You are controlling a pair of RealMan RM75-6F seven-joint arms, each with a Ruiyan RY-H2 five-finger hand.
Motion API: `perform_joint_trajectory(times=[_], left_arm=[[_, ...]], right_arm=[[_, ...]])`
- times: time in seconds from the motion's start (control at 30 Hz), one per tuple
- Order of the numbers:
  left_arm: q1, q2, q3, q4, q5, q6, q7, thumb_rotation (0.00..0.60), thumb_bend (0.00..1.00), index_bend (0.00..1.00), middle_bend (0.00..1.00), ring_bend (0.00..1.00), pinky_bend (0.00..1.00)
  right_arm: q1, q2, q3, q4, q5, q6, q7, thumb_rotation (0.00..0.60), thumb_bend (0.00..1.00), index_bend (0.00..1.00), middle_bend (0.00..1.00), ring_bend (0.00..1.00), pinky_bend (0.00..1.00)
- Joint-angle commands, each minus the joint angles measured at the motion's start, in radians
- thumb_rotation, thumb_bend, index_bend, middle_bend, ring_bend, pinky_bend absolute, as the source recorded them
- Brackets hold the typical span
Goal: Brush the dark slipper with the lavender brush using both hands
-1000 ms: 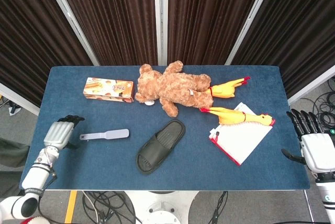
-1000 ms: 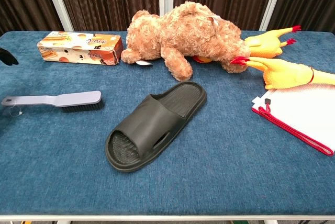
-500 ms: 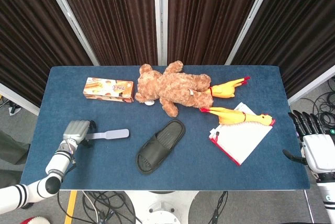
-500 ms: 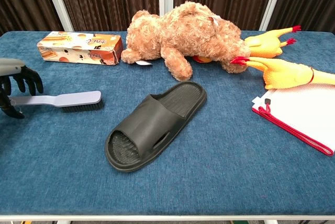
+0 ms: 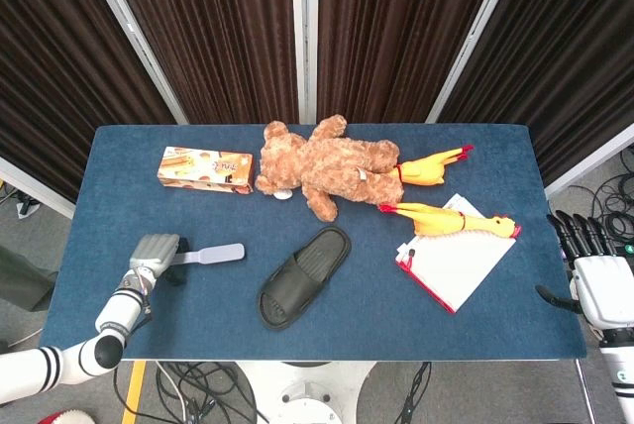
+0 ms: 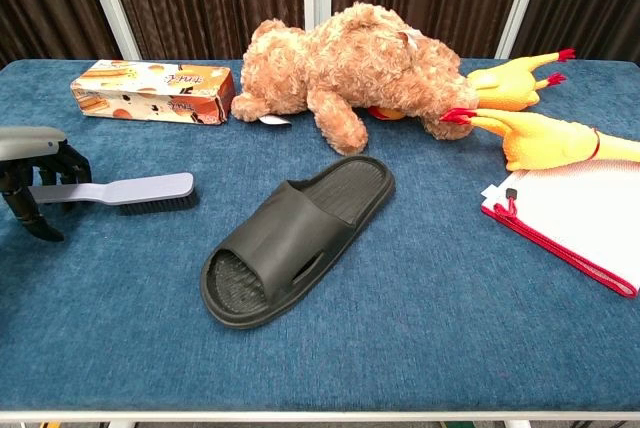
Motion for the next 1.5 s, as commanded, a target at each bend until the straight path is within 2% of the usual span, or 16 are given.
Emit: perform_joint_trajectory(times=[0.03, 0.2, 0.4, 0.6, 0.73, 0.83, 0.9, 0.97, 1.13, 1.23, 1.37, 1.5], left_arm=[[-0.010, -0.005, 0.008, 0.002, -0.010, -0.006, -0.002, 0.600, 0.11, 0.53, 0.60, 0.50, 0.57], [-0.024, -0.014, 0.012, 0.002, -0.017, 0.000, -0.014, 0.600, 0.12, 0.57, 0.67, 0.57, 0.63], [-0.036, -0.025, 0.027, 0.001, -0.017, 0.003, -0.019, 0.600, 0.13, 0.68, 0.75, 0.65, 0.68], [-0.044, -0.033, 0.043, -0.004, -0.014, 0.015, -0.019, 0.600, 0.13, 0.70, 0.77, 0.66, 0.72], [-0.040, -0.052, 0.047, 0.004, 0.007, 0.043, -0.025, 0.600, 0.13, 0.76, 0.82, 0.71, 0.83], [-0.024, -0.075, 0.043, 0.015, 0.048, 0.089, -0.044, 0.600, 0.14, 0.87, 0.90, 0.79, 0.96], [-0.009, -0.090, 0.031, 0.024, 0.083, 0.120, -0.075, 0.600, 0.16, 0.94, 0.96, 0.85, 1.00], [0.010, -0.103, 0.018, 0.038, 0.129, 0.150, -0.119, 0.600, 0.18, 1.00, 1.00, 0.91, 1.00], [0.055, -0.091, -0.012, 0.035, 0.247, 0.168, -0.271, 0.600, 0.29, 1.00, 1.00, 0.97, 1.00], [0.086, -0.068, -0.016, 0.025, 0.371, 0.195, -0.378, 0.600, 0.38, 1.00, 1.00, 0.99, 1.00], [0.137, -0.065, 0.002, 0.038, 0.588, 0.310, -0.521, 0.600, 0.46, 1.00, 1.00, 1.00, 1.00], [0.172, -0.078, 0.038, 0.081, 0.772, 0.427, -0.623, 0.600, 0.49, 1.00, 1.00, 1.00, 1.00]], right_arm=[[0.000, 0.000, 0.000, -0.002, 0.003, -0.002, -0.001, 0.600, 0.03, 0.01, 0.04, 0.00, 0.00], [0.000, 0.001, -0.001, -0.006, 0.004, -0.004, -0.005, 0.600, 0.03, 0.01, 0.04, 0.00, 0.00], [-0.005, 0.003, -0.003, -0.007, 0.005, 0.000, -0.006, 0.600, 0.03, 0.01, 0.04, 0.00, 0.00], [-0.010, 0.004, -0.006, -0.009, 0.007, 0.004, -0.004, 0.600, 0.03, 0.01, 0.04, 0.00, 0.00], [-0.016, 0.007, -0.007, -0.012, 0.008, 0.011, -0.005, 0.600, 0.03, 0.01, 0.04, 0.00, 0.00], [-0.022, 0.009, -0.007, -0.012, 0.011, 0.017, -0.001, 0.600, 0.03, 0.01, 0.04, 0.00, 0.00], [-0.024, 0.010, -0.007, -0.012, 0.012, 0.018, 0.001, 0.600, 0.03, 0.01, 0.04, 0.00, 0.00], [-0.023, 0.010, -0.008, -0.012, 0.009, 0.016, 0.004, 0.600, 0.03, 0.01, 0.04, 0.00, 0.00], [0.006, 0.015, -0.018, -0.020, -0.015, -0.034, 0.002, 0.600, 0.03, 0.01, 0.04, 0.00, 0.00], [0.048, 0.019, -0.020, -0.037, -0.043, -0.088, -0.017, 0.600, 0.03, 0.01, 0.05, 0.00, 0.00], [0.144, 0.019, -0.007, -0.081, -0.084, -0.200, -0.048, 0.600, 0.03, 0.01, 0.05, 0.00, 0.00], [0.271, 0.001, 0.022, -0.124, -0.091, -0.362, -0.087, 0.600, 0.03, 0.01, 0.07, 0.00, 0.00]])
